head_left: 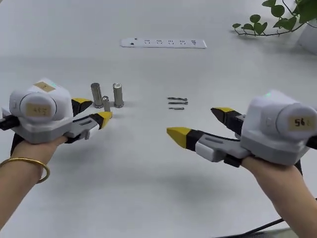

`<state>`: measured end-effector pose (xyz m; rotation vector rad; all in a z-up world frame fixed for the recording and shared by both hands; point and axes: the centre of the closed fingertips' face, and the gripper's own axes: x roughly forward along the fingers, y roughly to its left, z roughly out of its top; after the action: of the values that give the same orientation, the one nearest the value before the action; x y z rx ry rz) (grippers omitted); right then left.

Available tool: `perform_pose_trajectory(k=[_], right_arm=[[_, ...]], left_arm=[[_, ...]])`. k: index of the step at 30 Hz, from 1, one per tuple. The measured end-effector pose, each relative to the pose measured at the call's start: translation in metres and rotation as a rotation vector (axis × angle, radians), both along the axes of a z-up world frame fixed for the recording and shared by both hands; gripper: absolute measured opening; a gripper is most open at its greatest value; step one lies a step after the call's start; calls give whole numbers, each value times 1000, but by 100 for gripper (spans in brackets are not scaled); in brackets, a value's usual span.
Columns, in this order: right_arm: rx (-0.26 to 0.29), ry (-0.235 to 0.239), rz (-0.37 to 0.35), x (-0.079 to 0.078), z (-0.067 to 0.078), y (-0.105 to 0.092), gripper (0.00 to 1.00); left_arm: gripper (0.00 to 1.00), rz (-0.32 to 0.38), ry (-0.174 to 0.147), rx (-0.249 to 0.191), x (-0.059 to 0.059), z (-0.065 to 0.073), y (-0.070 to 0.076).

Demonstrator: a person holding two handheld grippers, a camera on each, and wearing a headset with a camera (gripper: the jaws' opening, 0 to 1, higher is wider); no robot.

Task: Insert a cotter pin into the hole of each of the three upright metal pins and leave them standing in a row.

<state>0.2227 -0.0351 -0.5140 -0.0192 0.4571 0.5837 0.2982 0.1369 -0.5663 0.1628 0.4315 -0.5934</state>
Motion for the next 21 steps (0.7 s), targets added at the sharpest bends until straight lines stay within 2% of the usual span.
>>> perform_pose_trajectory(k=[3, 7, 10, 12, 21], right_arm=[[-12, 0, 0, 1, -1, -1, 70], [-35, 7, 0, 1, -6, -1, 70], [-49, 12, 5, 1, -9, -1, 69], [-54, 16, 5, 2, -11, -2, 69], [-84, 27, 9, 2, -18, -2, 69]], left_arm=[[26, -17, 25, 15, 4, -9, -2], [22, -43, 29, 36, 9, -15, -5], [18, -45, 31, 28, 13, -16, -5], [15, -39, 48, 10, 15, -17, -7], [6, -50, 56, -9, 14, -20, -13]])
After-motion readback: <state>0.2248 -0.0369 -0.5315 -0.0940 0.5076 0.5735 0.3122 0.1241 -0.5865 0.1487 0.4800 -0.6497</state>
